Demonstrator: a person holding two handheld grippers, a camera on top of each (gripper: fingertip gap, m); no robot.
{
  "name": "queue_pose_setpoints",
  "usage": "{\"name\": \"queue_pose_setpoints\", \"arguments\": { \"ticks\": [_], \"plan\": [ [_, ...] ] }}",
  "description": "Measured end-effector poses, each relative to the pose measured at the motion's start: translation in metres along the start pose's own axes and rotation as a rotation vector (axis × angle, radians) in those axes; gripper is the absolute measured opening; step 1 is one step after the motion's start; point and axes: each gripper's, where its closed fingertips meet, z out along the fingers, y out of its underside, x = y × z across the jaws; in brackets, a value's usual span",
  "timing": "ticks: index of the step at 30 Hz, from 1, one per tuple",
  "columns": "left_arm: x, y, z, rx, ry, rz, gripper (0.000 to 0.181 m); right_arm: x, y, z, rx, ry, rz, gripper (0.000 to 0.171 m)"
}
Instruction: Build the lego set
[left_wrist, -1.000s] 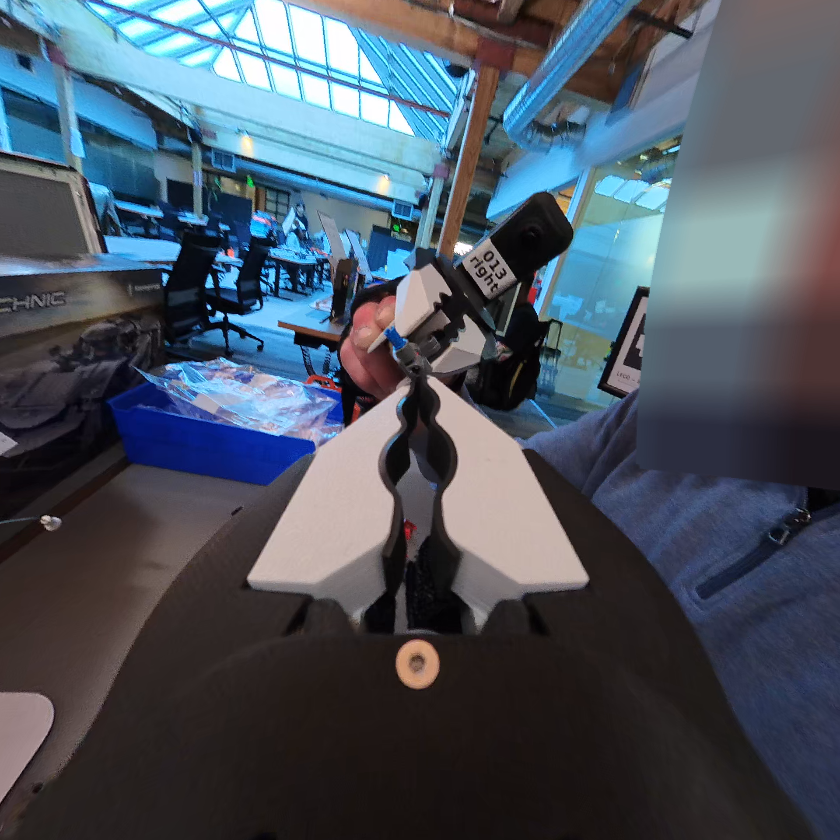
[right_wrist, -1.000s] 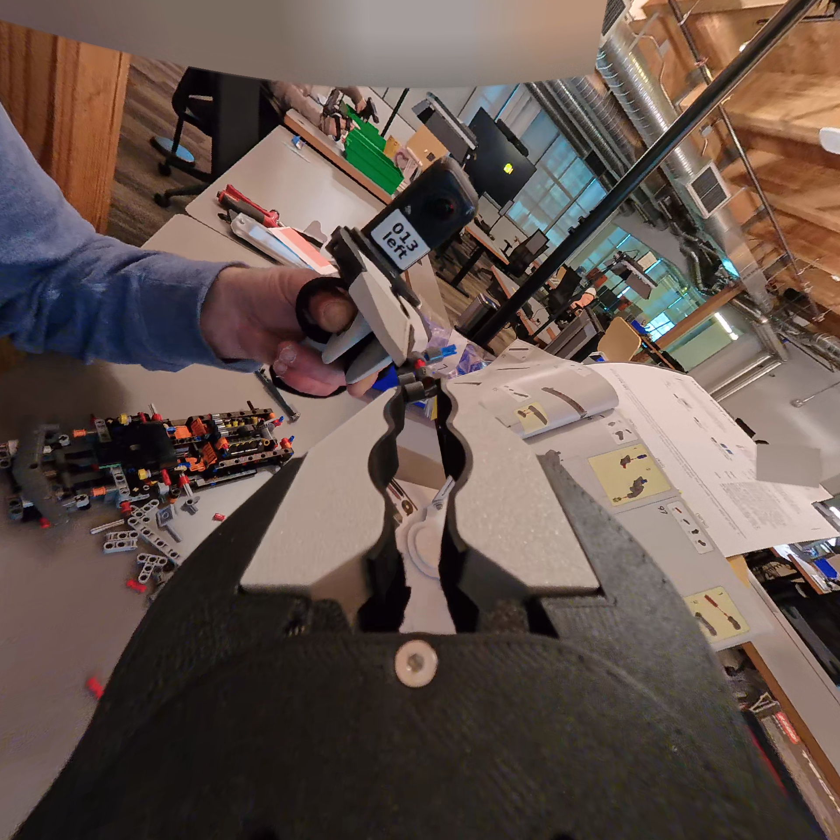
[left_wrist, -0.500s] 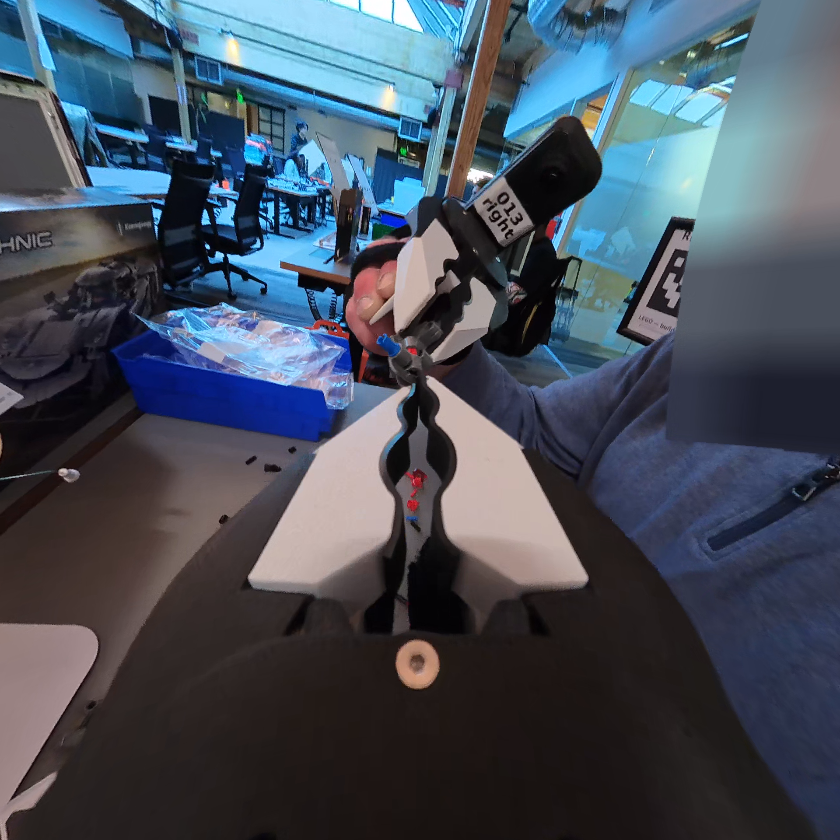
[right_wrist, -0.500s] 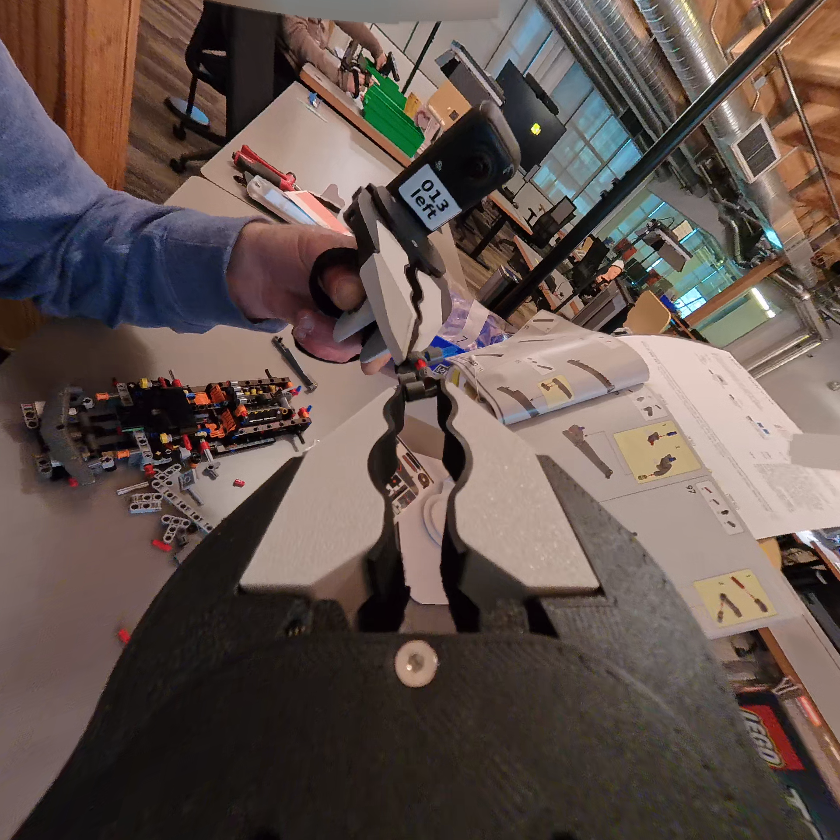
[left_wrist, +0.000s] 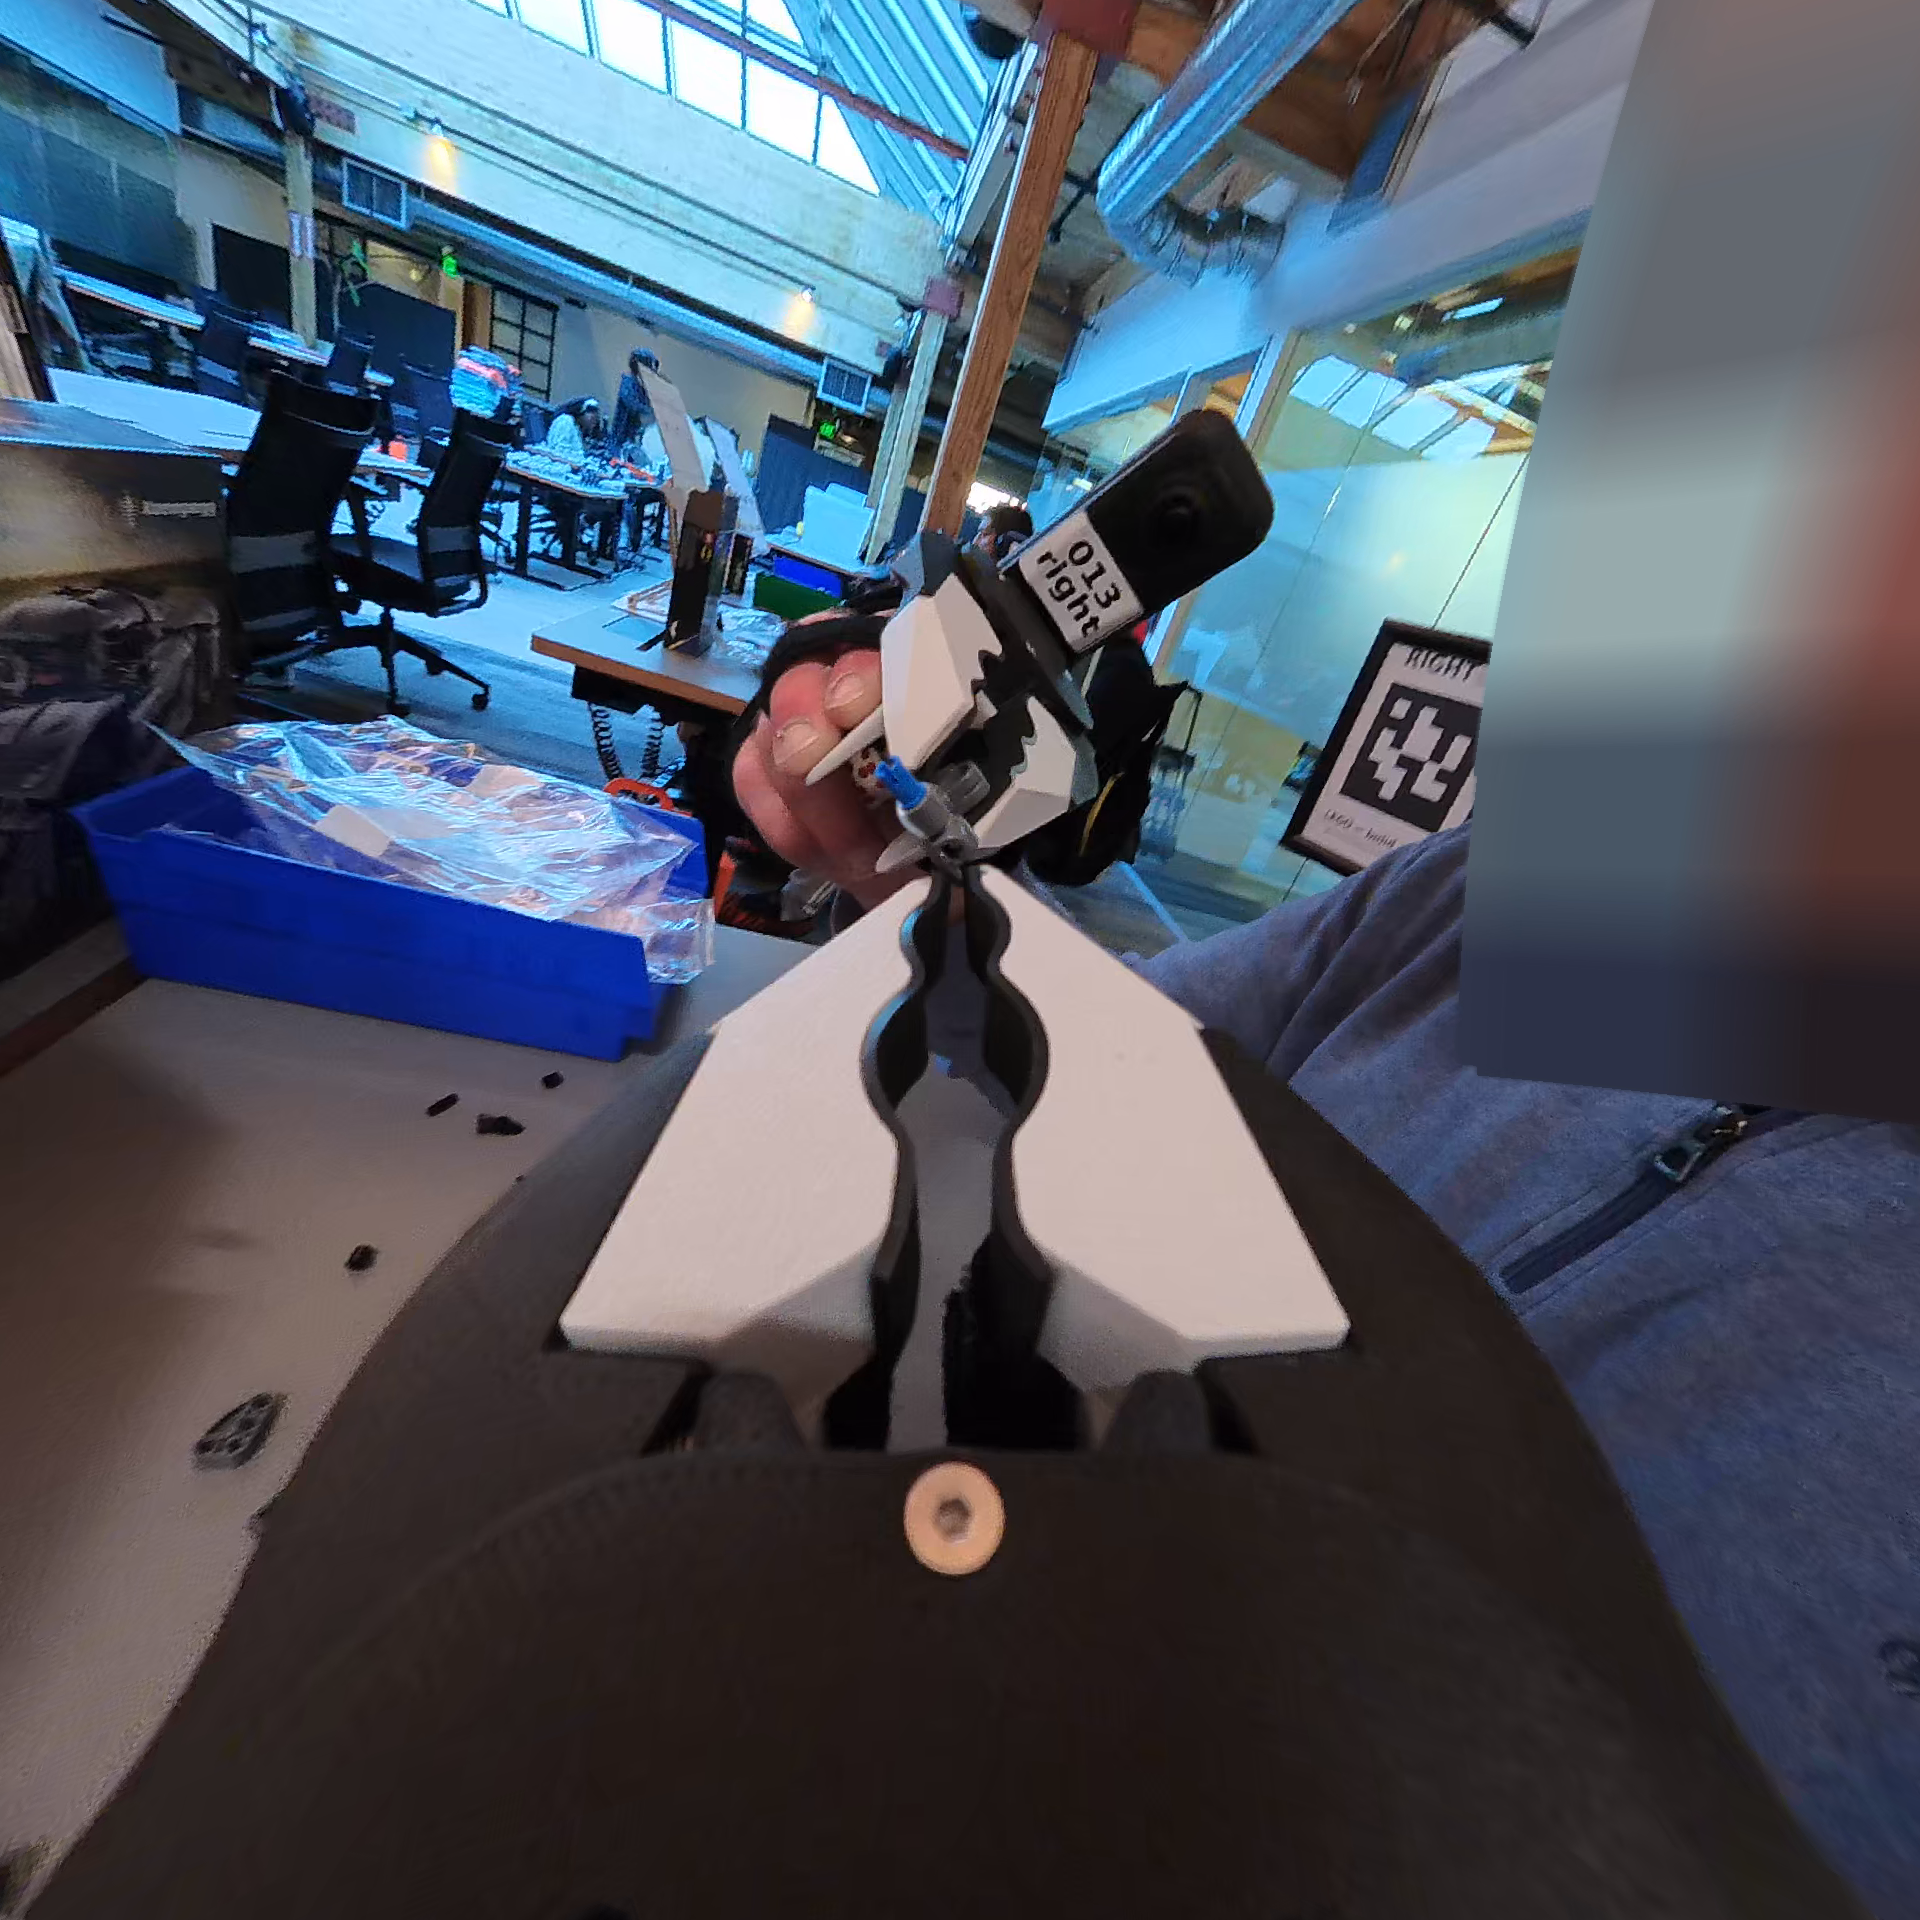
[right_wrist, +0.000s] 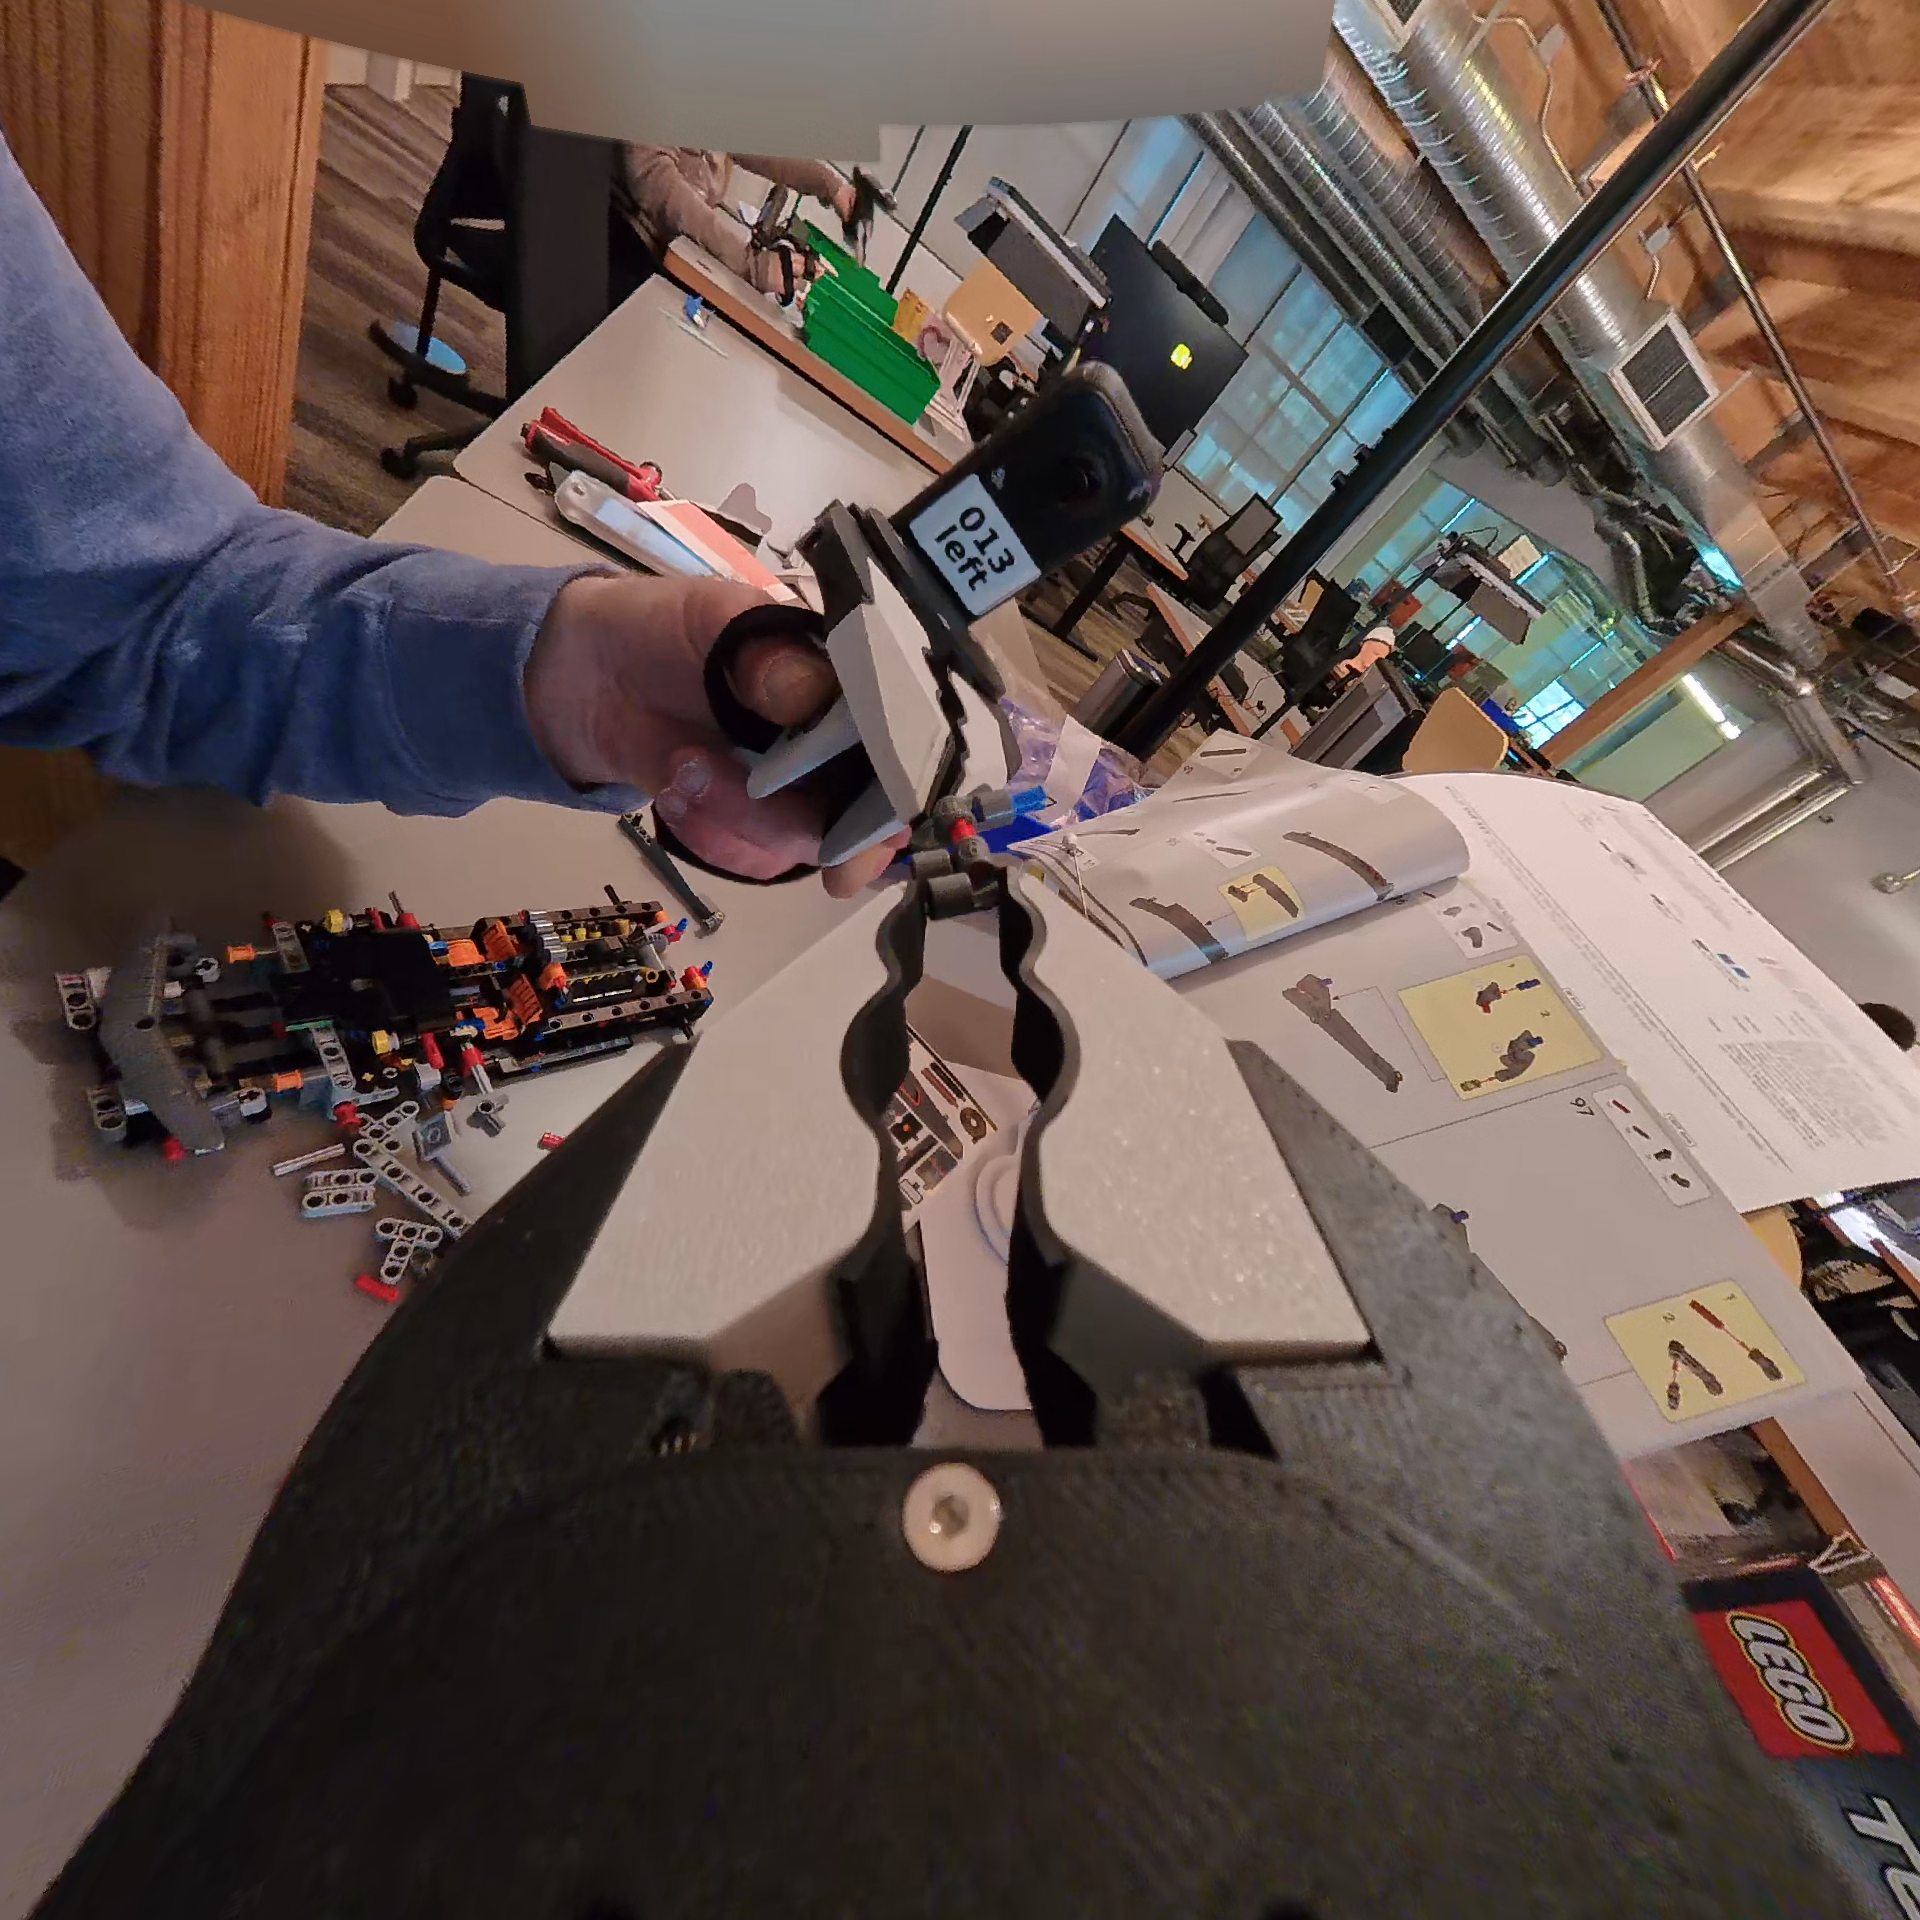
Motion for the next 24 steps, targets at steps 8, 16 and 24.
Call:
{"name": "queue_pose_setpoints", "arguments": {
  "ticks": [8, 16, 24],
  "plan": [
    [0.002, -0.0054, 0.0013, 0.054, 0.04, -0.046, 0.011, -0.0008, -0.0007, -0.0002, 0.003, 0.009, -0.014, 0.011],
    [0.003, -0.0068, 0.0012, 0.075, 0.056, -0.066, 0.006, -0.0029, -0.0038, 0.0018, 0.006, 0.019, -0.035, 0.011],
    [0.0062, -0.0077, 0.0022, 0.084, 0.067, -0.07, 0.005, -0.0033, -0.0075, 0.0007, -0.003, 0.034, -0.081, 0.01]
  ]
}}
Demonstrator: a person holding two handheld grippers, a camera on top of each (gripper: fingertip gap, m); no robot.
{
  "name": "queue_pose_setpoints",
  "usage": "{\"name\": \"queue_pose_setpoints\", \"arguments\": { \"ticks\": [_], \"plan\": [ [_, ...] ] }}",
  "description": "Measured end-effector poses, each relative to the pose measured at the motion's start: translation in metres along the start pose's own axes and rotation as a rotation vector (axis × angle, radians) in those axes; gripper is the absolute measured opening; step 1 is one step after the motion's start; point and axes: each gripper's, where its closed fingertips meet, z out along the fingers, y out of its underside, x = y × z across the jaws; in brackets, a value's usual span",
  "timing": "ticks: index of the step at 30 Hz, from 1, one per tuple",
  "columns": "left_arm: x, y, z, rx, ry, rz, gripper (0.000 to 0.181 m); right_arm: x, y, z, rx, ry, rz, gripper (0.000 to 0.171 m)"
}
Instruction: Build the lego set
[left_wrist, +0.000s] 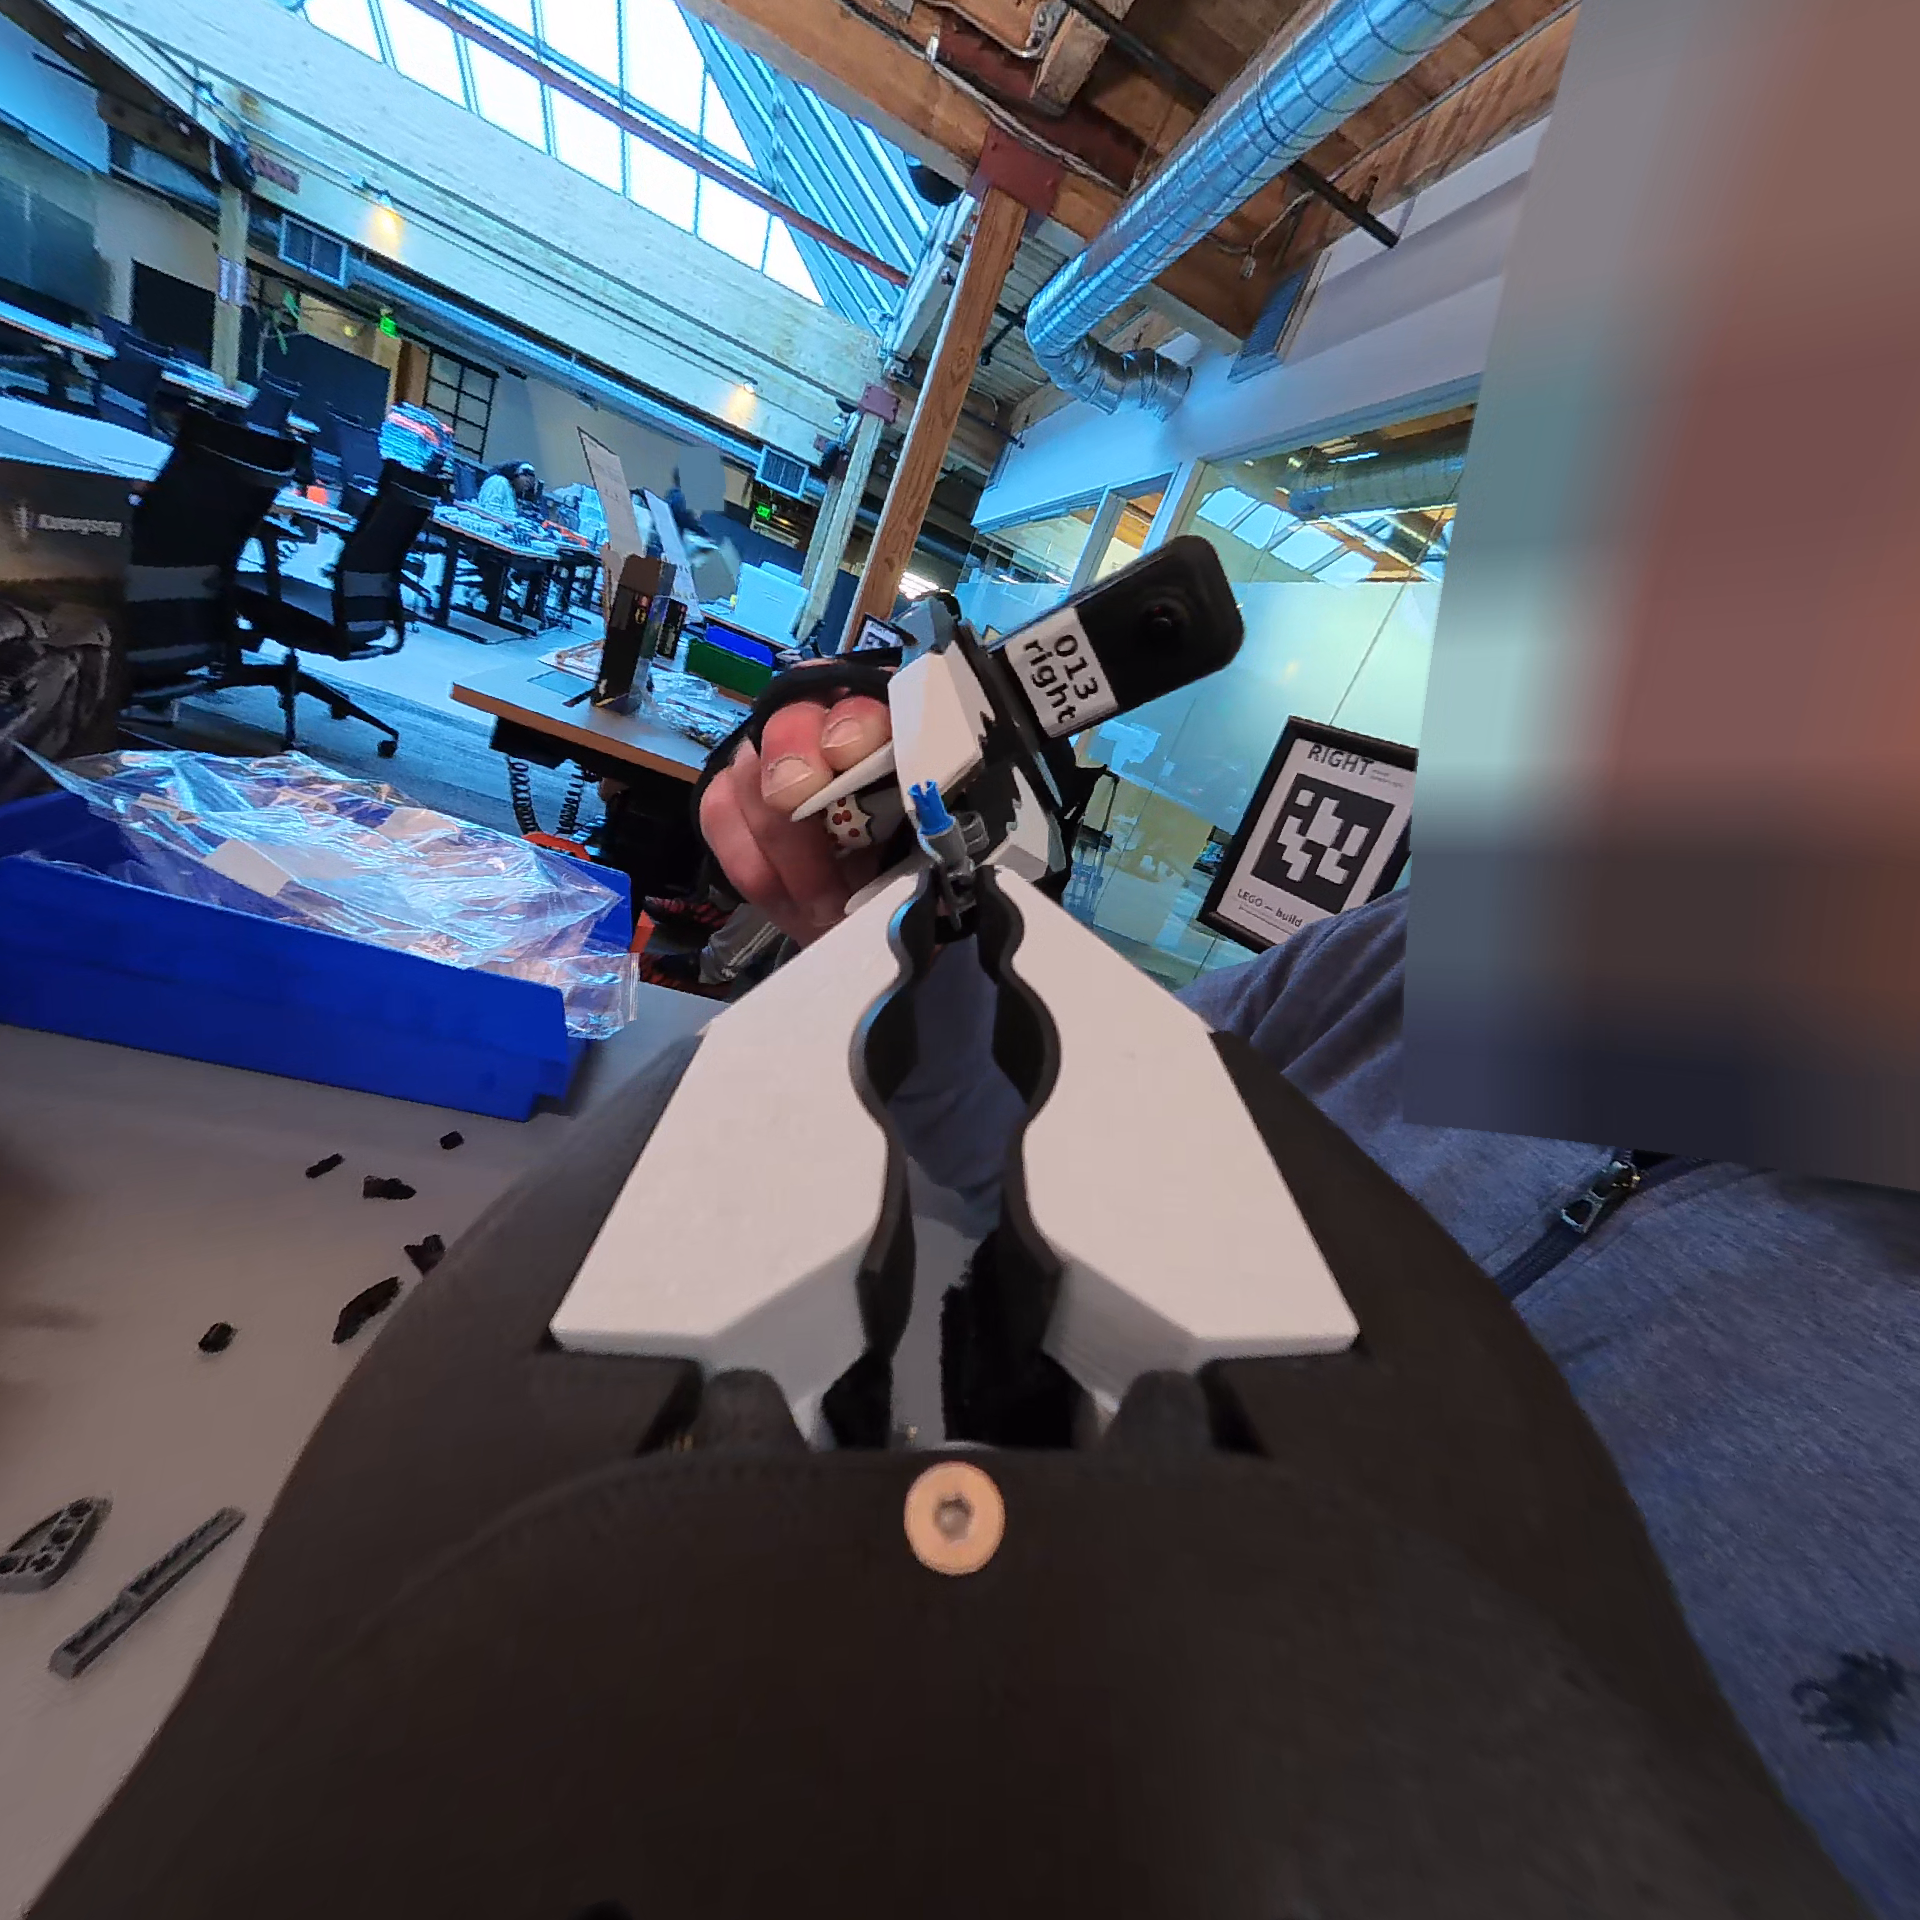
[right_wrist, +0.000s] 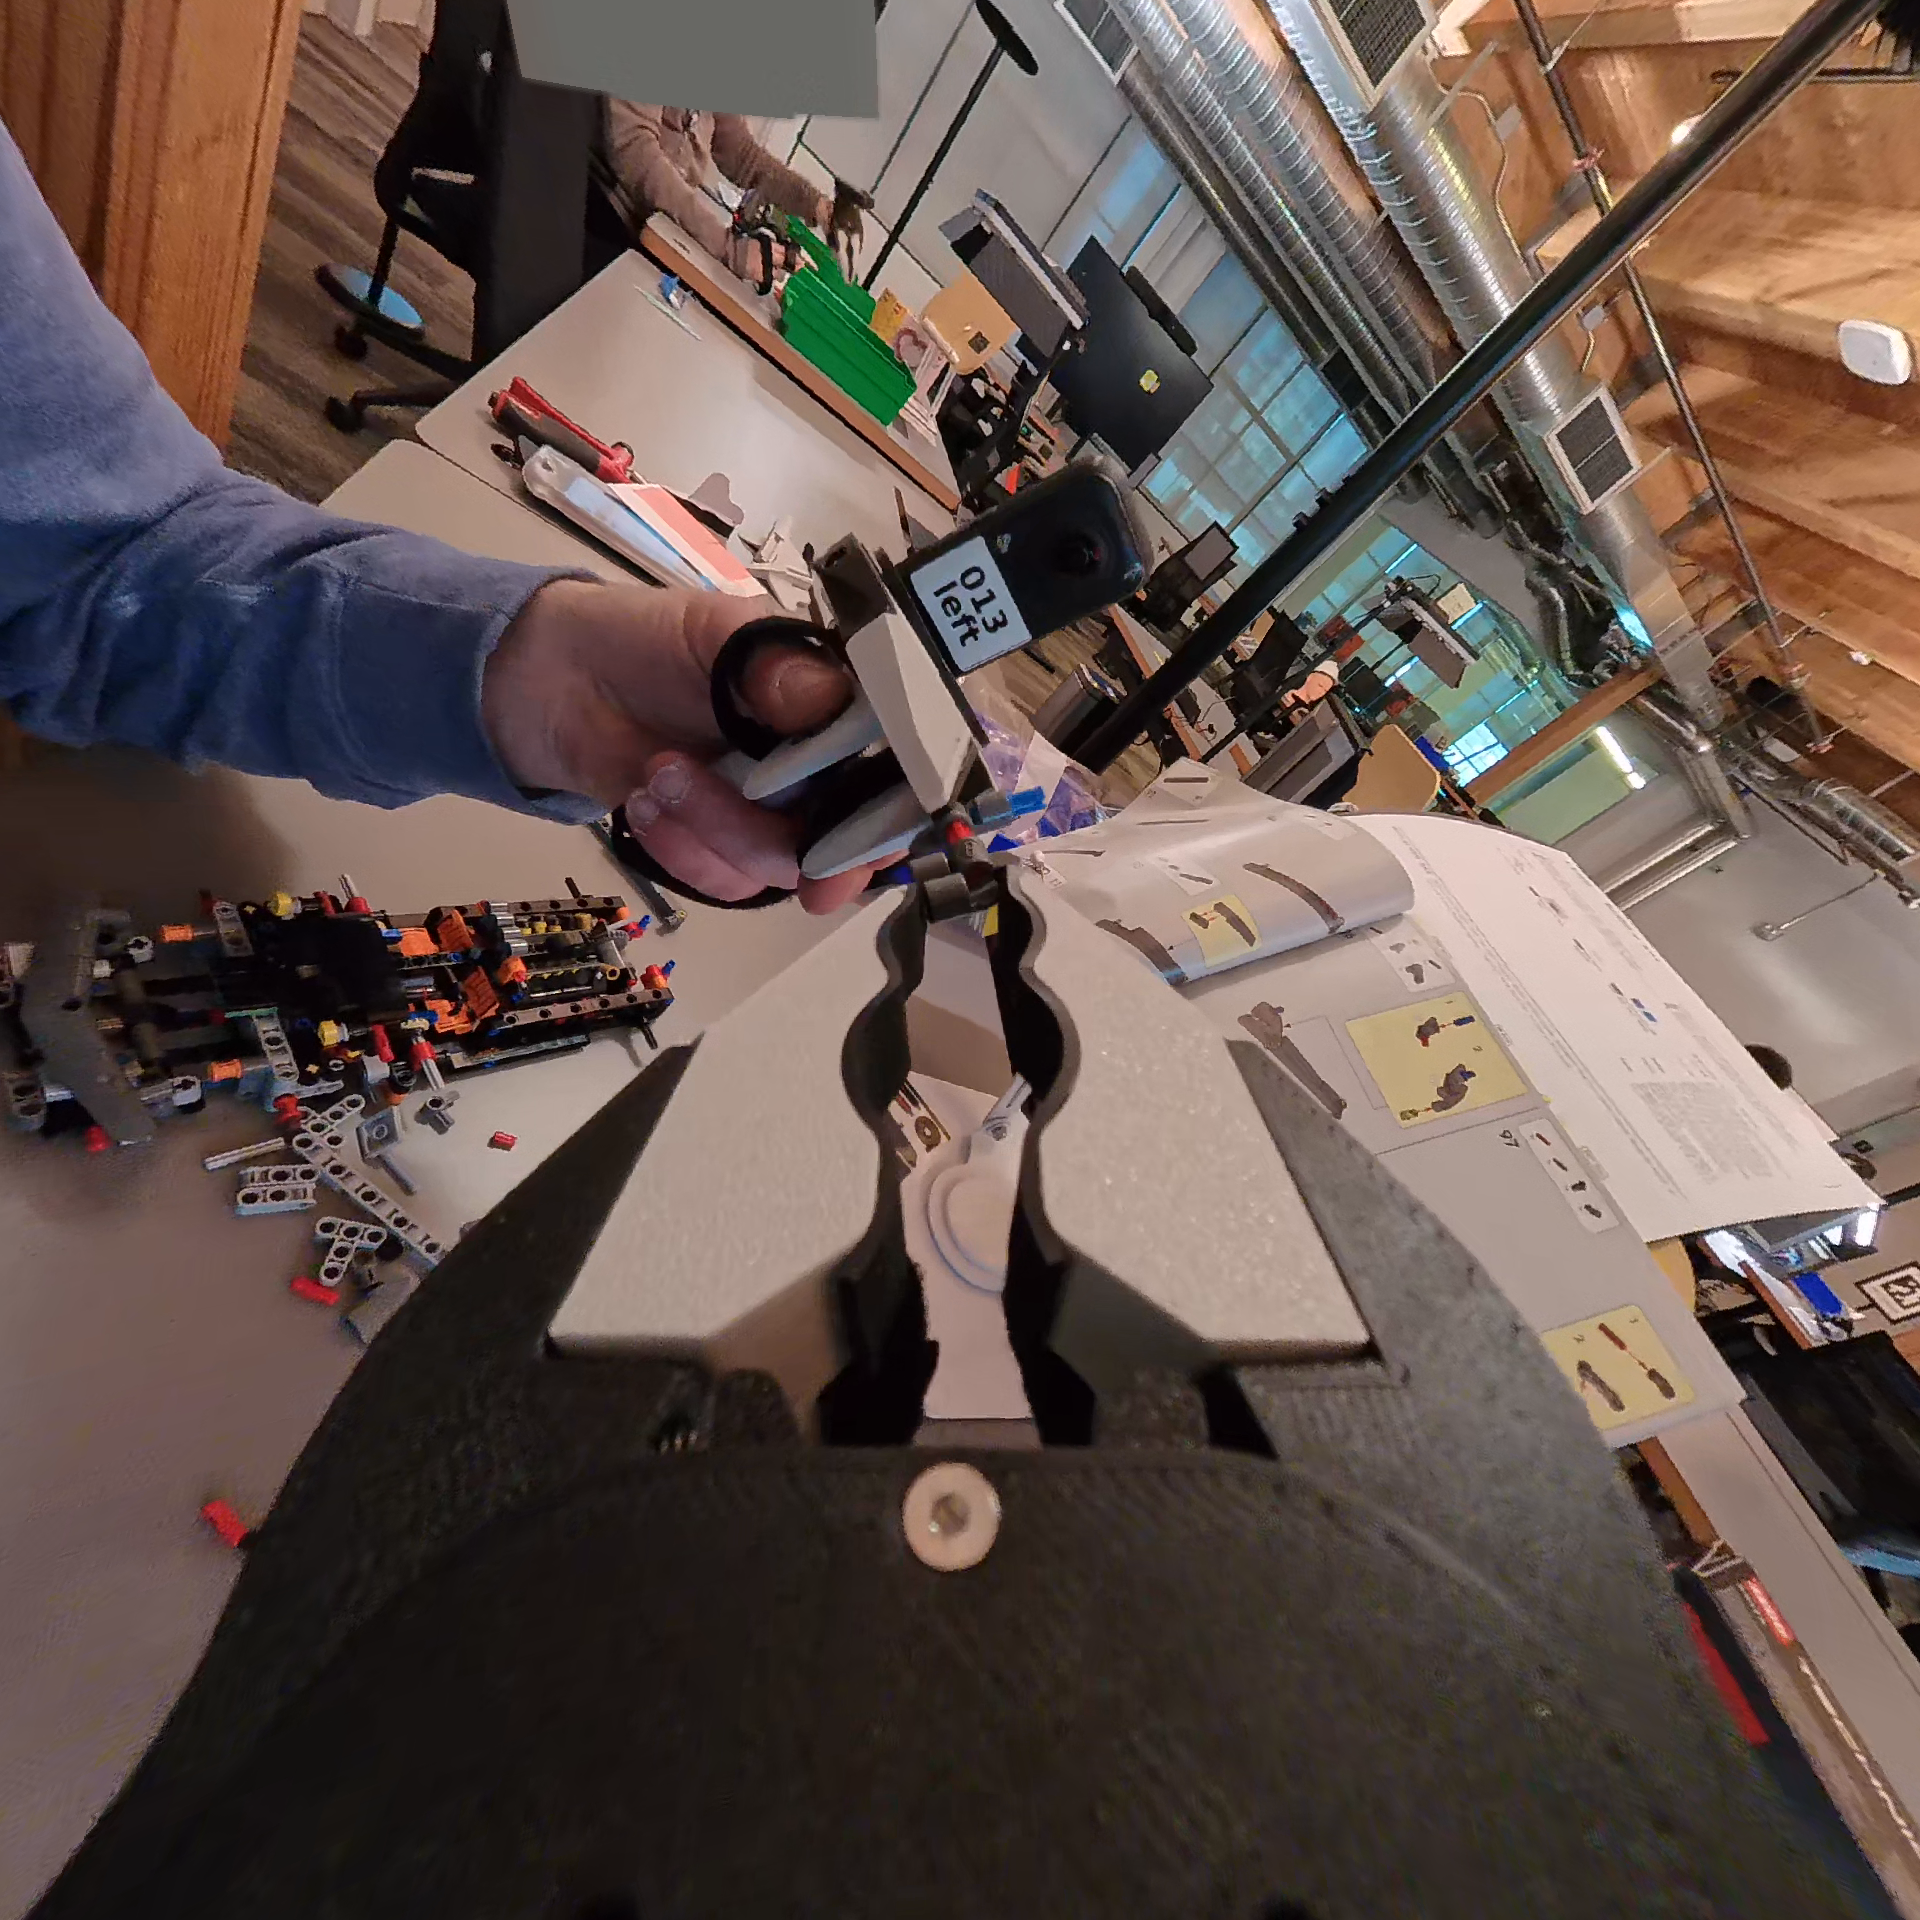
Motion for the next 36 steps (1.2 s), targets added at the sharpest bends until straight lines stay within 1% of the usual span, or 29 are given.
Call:
{"name": "queue_pose_setpoints", "arguments": {
  "ticks": [36],
  "plan": [
    [-0.0073, 0.0052, -0.0018, -0.066, -0.112, 0.06, 0.005, -0.0004, 0.0102, 0.0046, -0.11, 0.04, -0.078, 0.01]
  ]
}}
